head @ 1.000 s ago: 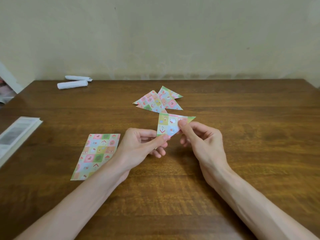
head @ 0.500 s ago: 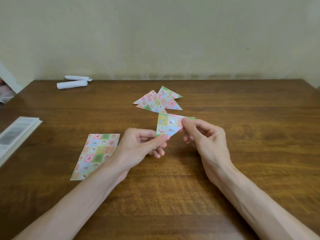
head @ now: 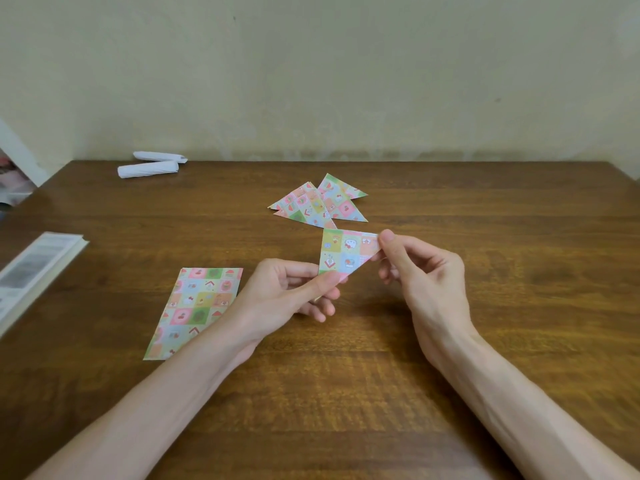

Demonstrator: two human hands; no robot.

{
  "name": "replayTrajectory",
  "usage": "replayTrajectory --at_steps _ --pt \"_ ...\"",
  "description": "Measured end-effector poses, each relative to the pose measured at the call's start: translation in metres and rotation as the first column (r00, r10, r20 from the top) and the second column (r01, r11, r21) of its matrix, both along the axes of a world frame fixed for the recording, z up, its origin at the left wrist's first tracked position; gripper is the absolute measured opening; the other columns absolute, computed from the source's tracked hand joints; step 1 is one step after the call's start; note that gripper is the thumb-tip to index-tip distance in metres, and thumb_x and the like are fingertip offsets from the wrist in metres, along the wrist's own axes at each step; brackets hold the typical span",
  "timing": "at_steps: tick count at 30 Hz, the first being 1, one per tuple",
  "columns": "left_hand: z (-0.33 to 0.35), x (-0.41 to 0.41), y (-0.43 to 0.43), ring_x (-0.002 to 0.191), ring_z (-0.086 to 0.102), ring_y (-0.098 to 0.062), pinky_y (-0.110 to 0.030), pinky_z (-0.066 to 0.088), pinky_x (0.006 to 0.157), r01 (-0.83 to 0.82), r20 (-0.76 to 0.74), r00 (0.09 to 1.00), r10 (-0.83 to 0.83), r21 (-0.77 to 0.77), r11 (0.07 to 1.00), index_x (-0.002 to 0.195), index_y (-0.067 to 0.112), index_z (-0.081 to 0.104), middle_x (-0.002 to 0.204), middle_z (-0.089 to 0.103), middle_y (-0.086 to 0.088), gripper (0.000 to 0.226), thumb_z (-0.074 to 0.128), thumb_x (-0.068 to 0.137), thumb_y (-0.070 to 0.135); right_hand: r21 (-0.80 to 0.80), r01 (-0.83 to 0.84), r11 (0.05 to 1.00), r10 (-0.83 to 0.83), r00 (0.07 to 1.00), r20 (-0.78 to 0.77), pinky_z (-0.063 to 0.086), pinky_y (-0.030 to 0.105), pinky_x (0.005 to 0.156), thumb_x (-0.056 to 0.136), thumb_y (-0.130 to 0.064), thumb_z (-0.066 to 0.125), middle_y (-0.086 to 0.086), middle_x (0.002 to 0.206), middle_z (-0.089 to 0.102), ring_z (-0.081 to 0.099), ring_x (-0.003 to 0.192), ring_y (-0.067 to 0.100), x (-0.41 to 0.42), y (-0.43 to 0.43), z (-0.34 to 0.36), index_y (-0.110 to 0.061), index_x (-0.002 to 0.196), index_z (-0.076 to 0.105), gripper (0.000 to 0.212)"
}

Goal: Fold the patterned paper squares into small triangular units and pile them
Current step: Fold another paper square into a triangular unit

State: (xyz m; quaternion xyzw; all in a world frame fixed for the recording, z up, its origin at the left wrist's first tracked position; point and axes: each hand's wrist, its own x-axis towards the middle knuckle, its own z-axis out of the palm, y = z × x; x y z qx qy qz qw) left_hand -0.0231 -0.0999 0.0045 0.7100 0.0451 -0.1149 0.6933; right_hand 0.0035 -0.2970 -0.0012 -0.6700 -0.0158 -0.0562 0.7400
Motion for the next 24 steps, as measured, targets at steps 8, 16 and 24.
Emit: replayTrajectory --at_steps 8,16,24 --pt "-0.001 0.000 0.007 0.074 0.071 -0.017 -0.025 0.057 0.065 0.035 0.034 0.999 -0.037 0.070 0.997 0.095 0.011 0.084 0.085 0.078 -0.011 0.018 0.080 0.084 0.025 -0.041 -0.109 0.993 0.106 0.993 -0.052 0.048 0.032 0.066 0.092 -0.041 0.073 0.001 0.063 0.062 0.054 0.064 0.017 -0.005 0.008 -0.001 -0.013 0.079 0.078 0.031" --pt "-0.002 0.000 0.006 0.070 0.069 -0.015 -0.023 0.055 0.062 0.013 0.081 0.997 -0.019 0.071 0.997 0.093 0.014 0.084 0.081 0.077 -0.011 0.018 0.080 0.082 0.028 -0.057 -0.319 0.946 0.315 0.946 -0.076 0.048 0.031 0.072 0.085 -0.058 0.076 0.010 0.074 0.067 0.056 0.070 0.017 -0.007 0.007 0.001 -0.010 0.083 0.077 0.048" --pt "-0.005 0.000 0.004 0.074 0.072 -0.020 -0.028 0.056 0.066 0.040 0.082 0.995 -0.049 0.106 0.994 0.092 0.015 0.084 0.083 0.078 -0.010 0.018 0.079 0.085 0.031 -0.083 -0.185 0.979 0.180 0.982 -0.059 0.045 0.034 0.069 0.086 -0.030 0.081 0.010 0.067 0.067 0.057 0.063 0.015 -0.007 0.009 -0.005 -0.003 0.080 0.076 0.028"
